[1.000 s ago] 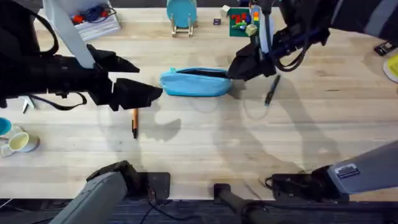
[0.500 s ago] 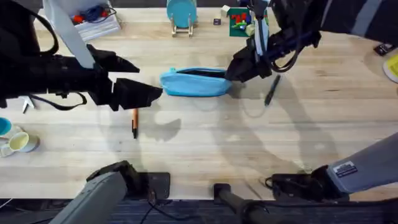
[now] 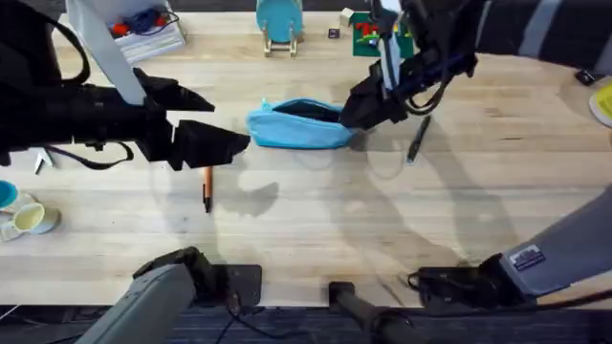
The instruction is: Unzip the bag, pick up the pens from the table one at a time and place them inside, then zip the bag closed.
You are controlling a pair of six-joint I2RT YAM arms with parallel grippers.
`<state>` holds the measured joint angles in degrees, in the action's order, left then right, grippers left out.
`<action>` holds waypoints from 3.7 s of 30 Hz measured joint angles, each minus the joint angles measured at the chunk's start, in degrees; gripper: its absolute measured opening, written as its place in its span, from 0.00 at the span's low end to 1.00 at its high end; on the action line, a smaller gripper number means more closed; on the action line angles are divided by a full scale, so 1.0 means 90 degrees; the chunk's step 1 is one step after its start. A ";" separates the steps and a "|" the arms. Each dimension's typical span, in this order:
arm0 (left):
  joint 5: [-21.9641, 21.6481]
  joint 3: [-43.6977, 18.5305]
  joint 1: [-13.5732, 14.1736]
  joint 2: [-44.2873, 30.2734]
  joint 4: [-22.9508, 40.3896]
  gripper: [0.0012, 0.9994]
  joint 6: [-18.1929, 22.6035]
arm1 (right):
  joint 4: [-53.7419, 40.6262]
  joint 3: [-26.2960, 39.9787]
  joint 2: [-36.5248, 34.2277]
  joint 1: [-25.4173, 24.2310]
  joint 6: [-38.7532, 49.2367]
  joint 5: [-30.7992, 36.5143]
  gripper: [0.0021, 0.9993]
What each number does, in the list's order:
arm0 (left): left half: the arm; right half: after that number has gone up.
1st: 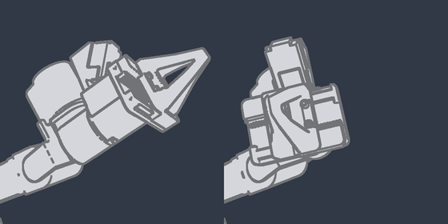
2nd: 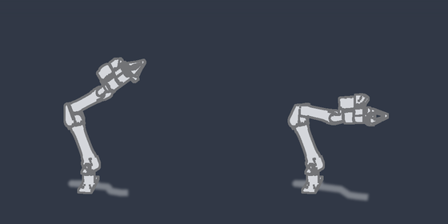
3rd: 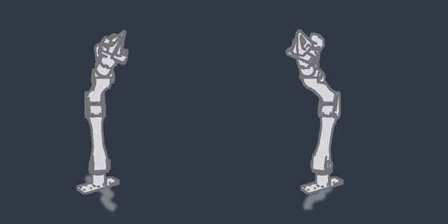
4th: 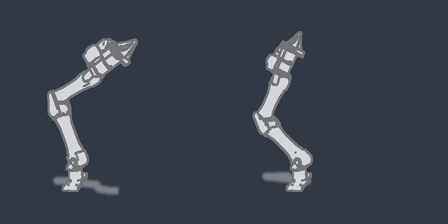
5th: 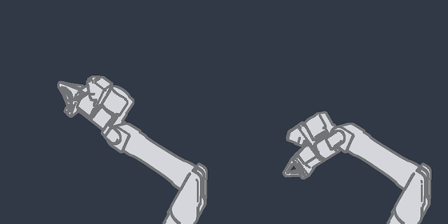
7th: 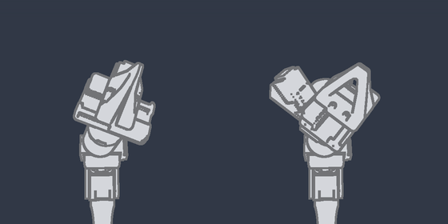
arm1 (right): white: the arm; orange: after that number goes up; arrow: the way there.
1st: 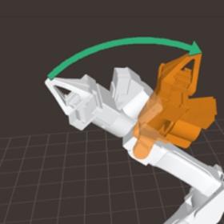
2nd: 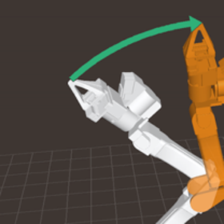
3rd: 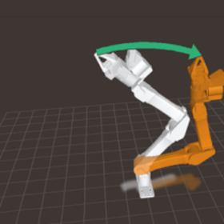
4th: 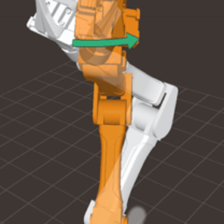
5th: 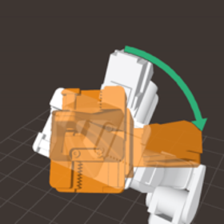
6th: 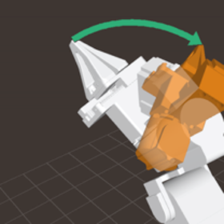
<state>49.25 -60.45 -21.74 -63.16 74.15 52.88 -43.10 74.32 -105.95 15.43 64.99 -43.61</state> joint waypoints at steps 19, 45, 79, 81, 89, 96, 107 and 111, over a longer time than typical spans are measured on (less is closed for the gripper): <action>0.0000 0.0000 0.0000 0.0000 0.0000 0.99 0.0000 | 0.0027 0.0002 -0.0114 0.0069 0.0001 -0.0018 0.03; 0.0000 0.0000 0.0000 0.0000 0.0000 1.00 -0.0004 | 0.0025 0.0004 -0.0112 0.0094 -0.0012 -0.0038 1.00; 0.0000 0.0000 0.0000 0.0000 0.0000 0.99 -0.0019 | -0.0314 0.0294 0.2285 0.0111 -0.1439 0.0830 1.00; 0.0000 0.0000 0.0000 0.0000 0.0000 0.99 -0.0022 | -0.0416 0.0294 0.2478 0.0111 -0.1443 0.0863 1.00; 0.0000 0.0000 0.0000 0.0000 0.0000 1.00 -0.0022 | -0.0772 0.0296 0.3010 0.0111 -0.1608 0.1172 1.00; 0.0000 0.0000 0.0000 0.0000 0.0000 0.99 -0.0020 | -0.1359 0.0296 0.3218 0.0111 -0.2034 0.1839 1.00; 0.0000 0.0000 0.0000 0.0000 0.0000 0.99 -0.0020 | -0.2191 0.0296 0.3218 0.0111 -0.2153 0.2349 1.00; 0.0000 0.0000 0.0000 0.0000 0.0000 0.99 -0.0022 | -0.2258 0.0296 0.3218 0.0111 -0.2175 0.2645 1.00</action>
<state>49.25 -60.45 -21.74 -63.16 74.15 52.69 -63.42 76.99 -76.99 16.43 45.41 -19.80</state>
